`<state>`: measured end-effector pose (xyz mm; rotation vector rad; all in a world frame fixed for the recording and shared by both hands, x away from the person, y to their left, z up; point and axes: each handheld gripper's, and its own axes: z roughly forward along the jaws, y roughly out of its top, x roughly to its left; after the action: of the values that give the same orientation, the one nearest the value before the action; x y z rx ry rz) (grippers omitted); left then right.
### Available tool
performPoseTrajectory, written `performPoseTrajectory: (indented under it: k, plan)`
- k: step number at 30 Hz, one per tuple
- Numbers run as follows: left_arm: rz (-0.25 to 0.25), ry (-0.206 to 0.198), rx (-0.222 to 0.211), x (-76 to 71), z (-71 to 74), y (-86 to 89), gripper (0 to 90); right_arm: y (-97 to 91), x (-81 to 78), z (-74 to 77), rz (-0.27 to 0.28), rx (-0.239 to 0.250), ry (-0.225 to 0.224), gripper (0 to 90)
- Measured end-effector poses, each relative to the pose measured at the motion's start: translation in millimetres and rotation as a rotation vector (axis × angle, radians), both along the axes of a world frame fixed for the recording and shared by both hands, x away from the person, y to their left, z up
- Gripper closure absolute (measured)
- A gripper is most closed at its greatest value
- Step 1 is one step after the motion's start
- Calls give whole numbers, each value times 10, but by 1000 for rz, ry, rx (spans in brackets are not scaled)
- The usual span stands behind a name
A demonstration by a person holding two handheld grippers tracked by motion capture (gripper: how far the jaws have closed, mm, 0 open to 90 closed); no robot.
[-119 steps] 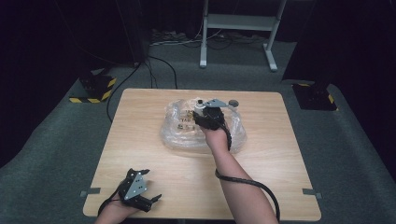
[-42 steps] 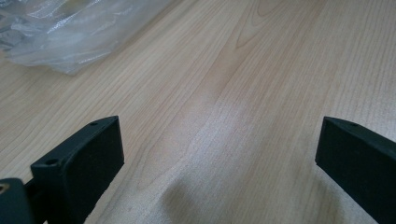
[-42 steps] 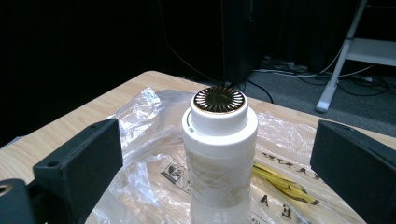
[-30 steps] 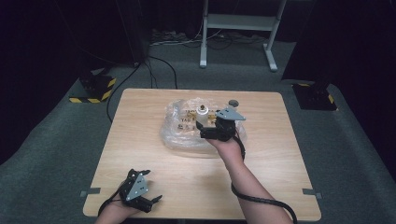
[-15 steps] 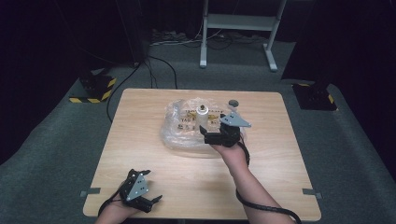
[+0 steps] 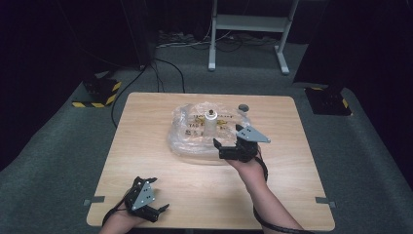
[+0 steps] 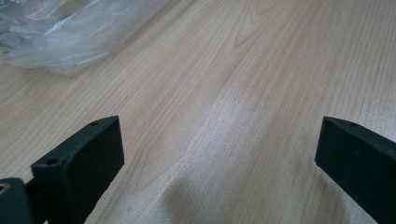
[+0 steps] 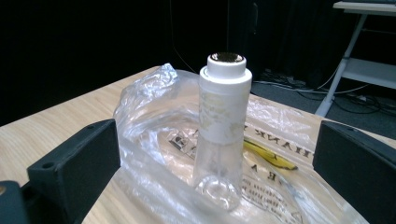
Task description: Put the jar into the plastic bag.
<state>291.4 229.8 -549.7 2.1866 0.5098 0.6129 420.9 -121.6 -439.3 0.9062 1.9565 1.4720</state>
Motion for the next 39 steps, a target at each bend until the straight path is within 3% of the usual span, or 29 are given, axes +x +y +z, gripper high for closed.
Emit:
performPoseTrajectory:
  k: [17, 27, 39]
  plan:
    - [3, -1, 5, -1, -3, -9, 16, -328, -373, -54, -5, -36, -41, 2]
    - [6, -4, 4, -3, -3, -8, 15, -528, -624, -186, -18, -119, -63, 2]
    - [12, -5, 3, -3, -3, -8, 16, -789, -843, -367, -51, -171, -41, 2]
